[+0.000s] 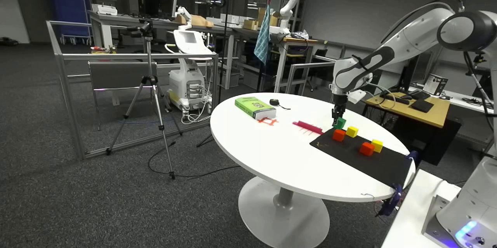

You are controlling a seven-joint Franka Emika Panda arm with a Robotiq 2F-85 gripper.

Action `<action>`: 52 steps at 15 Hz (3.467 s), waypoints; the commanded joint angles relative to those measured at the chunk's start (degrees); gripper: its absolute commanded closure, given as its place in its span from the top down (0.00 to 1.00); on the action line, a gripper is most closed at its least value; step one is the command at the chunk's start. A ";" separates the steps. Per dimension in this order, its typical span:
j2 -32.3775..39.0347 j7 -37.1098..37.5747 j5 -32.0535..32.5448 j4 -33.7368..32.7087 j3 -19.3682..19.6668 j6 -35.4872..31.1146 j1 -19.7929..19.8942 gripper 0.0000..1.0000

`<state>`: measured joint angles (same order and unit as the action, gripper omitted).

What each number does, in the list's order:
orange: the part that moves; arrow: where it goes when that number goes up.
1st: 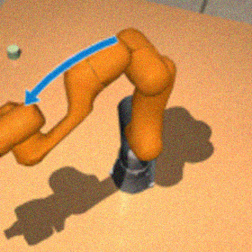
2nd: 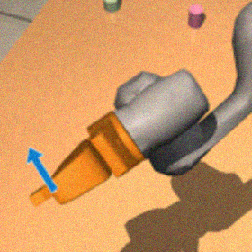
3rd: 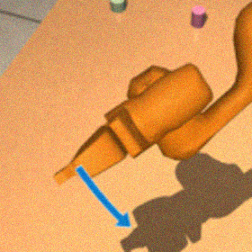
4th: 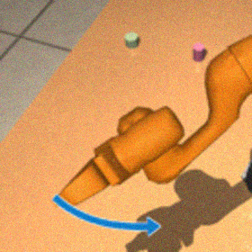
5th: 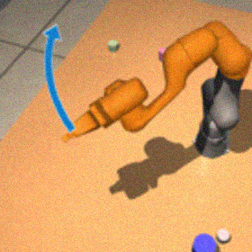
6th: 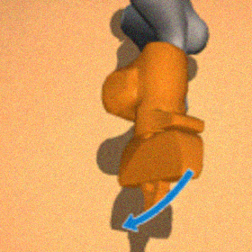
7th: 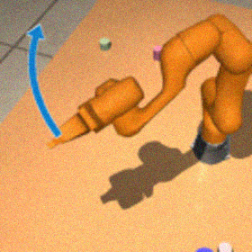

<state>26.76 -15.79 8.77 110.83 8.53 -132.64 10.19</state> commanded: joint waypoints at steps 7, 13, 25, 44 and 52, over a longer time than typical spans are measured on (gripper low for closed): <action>4.38 -6.98 -0.72 -5.12 -1.35 2.06 4.67 0.32; 4.70 -8.03 -1.24 -4.84 -1.93 2.42 5.22 0.32; 4.67 -7.89 -0.56 -4.31 -1.63 2.86 5.41 0.32; -18.94 -10.49 -6.71 16.12 1.74 0.60 9.10 1.00; -22.46 -8.87 -9.08 20.73 5.69 0.68 8.11 1.00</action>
<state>4.29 -24.68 -0.37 131.64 13.62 -132.07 18.93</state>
